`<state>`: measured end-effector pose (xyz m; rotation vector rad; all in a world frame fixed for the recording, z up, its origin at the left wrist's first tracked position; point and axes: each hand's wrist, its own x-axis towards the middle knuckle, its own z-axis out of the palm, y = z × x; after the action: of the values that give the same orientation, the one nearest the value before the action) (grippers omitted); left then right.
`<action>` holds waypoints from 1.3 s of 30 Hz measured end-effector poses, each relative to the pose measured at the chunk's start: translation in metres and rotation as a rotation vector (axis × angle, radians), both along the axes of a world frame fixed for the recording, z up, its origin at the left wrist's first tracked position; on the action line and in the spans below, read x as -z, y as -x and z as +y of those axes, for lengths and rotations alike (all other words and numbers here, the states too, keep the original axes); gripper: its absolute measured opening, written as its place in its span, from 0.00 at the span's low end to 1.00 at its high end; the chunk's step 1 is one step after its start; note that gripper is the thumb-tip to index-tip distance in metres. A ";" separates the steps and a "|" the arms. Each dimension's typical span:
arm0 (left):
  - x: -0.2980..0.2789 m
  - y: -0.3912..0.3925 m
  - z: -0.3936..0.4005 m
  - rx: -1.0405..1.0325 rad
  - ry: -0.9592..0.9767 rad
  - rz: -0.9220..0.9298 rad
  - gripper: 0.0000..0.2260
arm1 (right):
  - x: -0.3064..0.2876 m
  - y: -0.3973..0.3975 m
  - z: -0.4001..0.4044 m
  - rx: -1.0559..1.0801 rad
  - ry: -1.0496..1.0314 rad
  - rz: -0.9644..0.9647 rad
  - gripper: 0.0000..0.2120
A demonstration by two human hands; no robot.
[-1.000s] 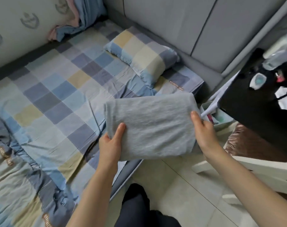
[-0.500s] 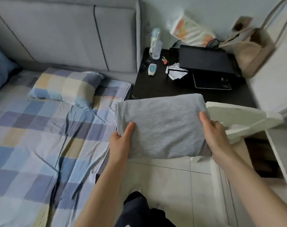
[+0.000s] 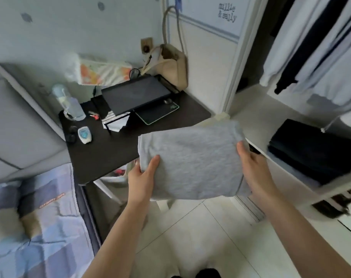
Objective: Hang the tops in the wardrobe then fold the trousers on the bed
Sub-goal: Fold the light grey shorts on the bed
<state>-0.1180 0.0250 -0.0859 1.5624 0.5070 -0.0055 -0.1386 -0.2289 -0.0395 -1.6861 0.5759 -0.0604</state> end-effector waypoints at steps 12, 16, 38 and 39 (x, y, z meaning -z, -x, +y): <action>0.012 -0.066 -0.140 0.437 0.226 0.204 0.15 | 0.020 0.030 -0.112 0.445 0.069 0.055 0.19; 0.015 -0.093 -0.195 0.508 0.257 0.222 0.14 | 0.031 0.016 -0.161 0.509 0.024 0.097 0.19; 0.086 -0.256 -0.493 0.876 0.181 0.542 0.19 | 0.095 -0.101 -0.413 0.795 0.045 0.461 0.28; 0.086 -0.265 -0.509 0.905 0.177 0.526 0.18 | 0.097 -0.107 -0.425 0.832 0.065 0.477 0.28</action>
<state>0.1475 -0.4836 -0.1715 1.4901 0.1517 -1.1414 -0.0311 -0.6534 -0.1364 -1.4177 1.6214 -0.2791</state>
